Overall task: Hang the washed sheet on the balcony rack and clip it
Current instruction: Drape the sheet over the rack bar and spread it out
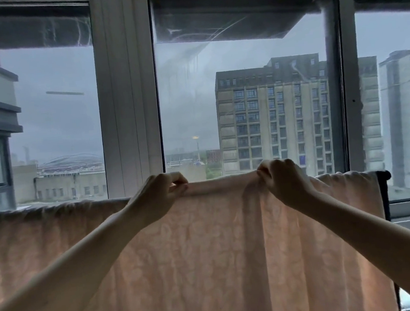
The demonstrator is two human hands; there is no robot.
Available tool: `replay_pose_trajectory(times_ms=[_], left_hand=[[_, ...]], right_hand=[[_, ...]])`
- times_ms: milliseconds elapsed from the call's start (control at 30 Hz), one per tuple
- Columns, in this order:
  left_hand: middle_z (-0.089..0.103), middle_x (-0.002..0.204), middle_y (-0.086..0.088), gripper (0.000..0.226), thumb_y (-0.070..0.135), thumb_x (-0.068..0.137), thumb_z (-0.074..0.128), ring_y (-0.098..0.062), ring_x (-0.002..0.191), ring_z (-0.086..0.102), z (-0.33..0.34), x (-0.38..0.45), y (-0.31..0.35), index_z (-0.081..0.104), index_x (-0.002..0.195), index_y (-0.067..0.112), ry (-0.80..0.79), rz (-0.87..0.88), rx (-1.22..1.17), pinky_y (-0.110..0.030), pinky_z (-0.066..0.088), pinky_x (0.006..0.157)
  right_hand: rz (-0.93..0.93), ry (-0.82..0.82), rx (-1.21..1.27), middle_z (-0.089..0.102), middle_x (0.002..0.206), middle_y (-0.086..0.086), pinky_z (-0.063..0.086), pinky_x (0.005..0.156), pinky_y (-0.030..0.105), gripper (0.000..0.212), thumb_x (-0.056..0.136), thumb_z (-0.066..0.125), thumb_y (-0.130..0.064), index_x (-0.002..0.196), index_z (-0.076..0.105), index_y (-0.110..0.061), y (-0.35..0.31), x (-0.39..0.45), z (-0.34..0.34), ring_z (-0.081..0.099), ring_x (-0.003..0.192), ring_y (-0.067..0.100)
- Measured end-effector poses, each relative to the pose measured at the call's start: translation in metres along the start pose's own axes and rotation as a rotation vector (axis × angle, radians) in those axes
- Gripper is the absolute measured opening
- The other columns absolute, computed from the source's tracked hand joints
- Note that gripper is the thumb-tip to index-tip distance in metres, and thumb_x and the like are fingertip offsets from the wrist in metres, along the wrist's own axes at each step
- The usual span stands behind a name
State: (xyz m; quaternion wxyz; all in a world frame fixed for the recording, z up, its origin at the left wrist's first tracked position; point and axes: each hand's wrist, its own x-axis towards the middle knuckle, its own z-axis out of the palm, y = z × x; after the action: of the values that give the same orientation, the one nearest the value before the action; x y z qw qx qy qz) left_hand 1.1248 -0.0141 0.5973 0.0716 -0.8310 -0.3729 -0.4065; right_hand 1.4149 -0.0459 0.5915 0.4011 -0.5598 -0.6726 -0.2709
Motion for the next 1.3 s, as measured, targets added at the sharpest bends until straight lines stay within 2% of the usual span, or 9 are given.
replay_pose_trajectory(times_ms=[167, 300, 433, 633, 800, 933, 1100, 1167, 1300], left_hand=[[0.07, 0.091, 0.01, 0.014, 0.031, 0.092, 0.061, -0.004, 0.083, 0.065, -0.012, -0.02, -0.021, 0.07, 0.1, 0.023, -0.011, -0.03, 0.084, -0.01, 0.041, 0.069], [0.071, 0.094, 0.007, 0.017, 0.033, 0.094, 0.058, -0.008, 0.084, 0.066, -0.024, -0.034, -0.035, 0.069, 0.102, 0.023, 0.001, -0.067, 0.149, -0.027, 0.052, 0.077], [0.073, 0.101, 0.001, 0.035, 0.044, 0.093, 0.051, -0.017, 0.092, 0.066, -0.037, -0.048, -0.052, 0.071, 0.108, 0.02, 0.043, -0.097, 0.208, -0.033, 0.052, 0.083], [0.069, 0.117, 0.001, 0.03, 0.029, 0.095, 0.057, -0.012, 0.106, 0.064, -0.05, -0.061, -0.071, 0.067, 0.12, 0.016, 0.065, -0.131, 0.175, -0.023, 0.045, 0.092], [0.074, 0.1, 0.004, 0.021, 0.024, 0.087, 0.068, 0.0, 0.087, 0.065, -0.048, -0.062, -0.075, 0.074, 0.105, 0.016, 0.177, -0.118, 0.105, -0.012, 0.047, 0.082], [0.075, 0.087, 0.005, 0.01, 0.021, 0.084, 0.072, -0.003, 0.077, 0.067, -0.038, -0.054, -0.065, 0.077, 0.091, 0.016, 0.275, -0.112, 0.091, -0.025, 0.054, 0.08], [0.075, 0.086, 0.002, 0.006, 0.019, 0.087, 0.069, -0.007, 0.075, 0.065, -0.022, -0.029, -0.039, 0.075, 0.087, 0.017, 0.371, -0.134, 0.078, -0.02, 0.046, 0.07], [0.074, 0.086, 0.003, 0.007, 0.02, 0.089, 0.067, -0.006, 0.074, 0.062, -0.016, -0.018, -0.025, 0.073, 0.088, 0.019, 0.349, -0.13, 0.035, -0.019, 0.043, 0.069], [0.07, 0.09, 0.01, 0.012, 0.03, 0.093, 0.06, -0.002, 0.081, 0.063, -0.009, -0.016, -0.02, 0.069, 0.1, 0.028, 0.125, -0.129, -0.038, -0.02, 0.047, 0.07]], right_hand=[[-0.022, -0.084, 0.086, 0.065, 0.069, 0.001, 0.056, 0.058, 0.041, 0.016, 0.093, 0.051, -0.02, 0.088, 0.065, -0.014, -0.013, -0.003, 0.001, 0.062, 0.058, 0.016], [-0.116, -0.114, 0.064, 0.068, 0.079, 0.003, 0.055, 0.063, 0.038, 0.021, 0.095, 0.047, -0.025, 0.09, 0.064, -0.015, -0.043, -0.006, 0.005, 0.063, 0.066, 0.018], [-0.272, -0.093, 0.093, 0.068, 0.091, 0.0, 0.054, 0.065, 0.038, 0.026, 0.098, 0.044, -0.036, 0.1, 0.064, -0.019, -0.07, -0.008, 0.02, 0.064, 0.075, 0.018], [-0.373, -0.076, 0.149, 0.065, 0.091, -0.004, 0.055, 0.066, 0.034, 0.026, 0.099, 0.043, -0.039, 0.101, 0.061, -0.021, -0.097, -0.005, 0.045, 0.061, 0.078, 0.011], [-0.213, -0.01, 0.291, 0.07, 0.086, -0.009, 0.053, 0.067, 0.032, 0.013, 0.094, 0.057, -0.031, 0.09, 0.068, -0.024, -0.112, -0.001, 0.054, 0.064, 0.076, 0.011], [-0.105, -0.024, 0.268, 0.068, 0.078, -0.002, 0.053, 0.064, 0.037, 0.016, 0.095, 0.053, -0.028, 0.084, 0.062, -0.019, -0.11, 0.001, 0.054, 0.063, 0.07, 0.021], [0.004, 0.008, 0.246, 0.064, 0.078, 0.005, 0.051, 0.064, 0.037, 0.018, 0.098, 0.047, -0.023, 0.087, 0.058, -0.013, -0.094, 0.011, 0.035, 0.06, 0.069, 0.024], [0.023, 0.02, 0.221, 0.063, 0.076, 0.004, 0.049, 0.063, 0.036, 0.018, 0.098, 0.047, -0.022, 0.086, 0.057, -0.013, -0.083, 0.012, 0.027, 0.059, 0.068, 0.023], [-0.002, -0.064, 0.131, 0.062, 0.07, -0.001, 0.055, 0.063, 0.041, 0.018, 0.096, 0.05, -0.023, 0.082, 0.059, -0.016, -0.058, 0.001, 0.02, 0.061, 0.061, 0.016]])
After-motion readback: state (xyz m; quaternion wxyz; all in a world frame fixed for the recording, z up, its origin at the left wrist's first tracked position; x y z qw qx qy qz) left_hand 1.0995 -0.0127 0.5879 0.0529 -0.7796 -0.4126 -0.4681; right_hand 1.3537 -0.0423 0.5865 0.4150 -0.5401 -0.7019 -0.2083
